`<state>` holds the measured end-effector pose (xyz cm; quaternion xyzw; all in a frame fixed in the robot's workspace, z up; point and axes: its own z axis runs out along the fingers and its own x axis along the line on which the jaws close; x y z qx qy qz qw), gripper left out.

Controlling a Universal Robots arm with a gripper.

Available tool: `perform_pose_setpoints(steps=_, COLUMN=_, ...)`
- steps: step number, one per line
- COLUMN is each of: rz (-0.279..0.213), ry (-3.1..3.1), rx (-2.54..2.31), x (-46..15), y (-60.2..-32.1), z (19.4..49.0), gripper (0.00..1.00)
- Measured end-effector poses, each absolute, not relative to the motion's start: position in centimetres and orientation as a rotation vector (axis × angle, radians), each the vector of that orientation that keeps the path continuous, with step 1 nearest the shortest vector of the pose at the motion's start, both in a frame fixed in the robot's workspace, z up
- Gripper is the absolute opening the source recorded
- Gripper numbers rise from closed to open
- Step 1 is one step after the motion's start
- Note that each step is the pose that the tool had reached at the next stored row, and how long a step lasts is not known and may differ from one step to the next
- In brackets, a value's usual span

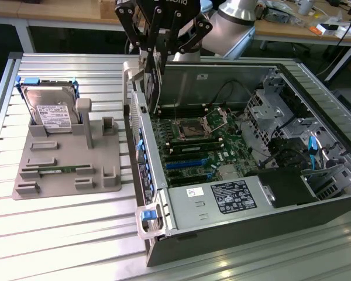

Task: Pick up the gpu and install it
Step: 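Pick up the gpu and move the gpu toward the slot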

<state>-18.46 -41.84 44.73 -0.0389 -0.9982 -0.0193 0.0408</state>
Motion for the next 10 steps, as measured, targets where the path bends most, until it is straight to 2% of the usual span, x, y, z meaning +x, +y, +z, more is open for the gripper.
perform_pose_setpoints(steps=4, rz=-0.058, ry=-3.018, rx=-0.119, x=-16.3, y=-43.0, z=44.6, gripper=0.26)
perform_pose_setpoints(steps=10, rz=-0.052, ry=-2.981, rx=-0.119, x=-9.9, y=-43.1, z=42.7, gripper=0.26)
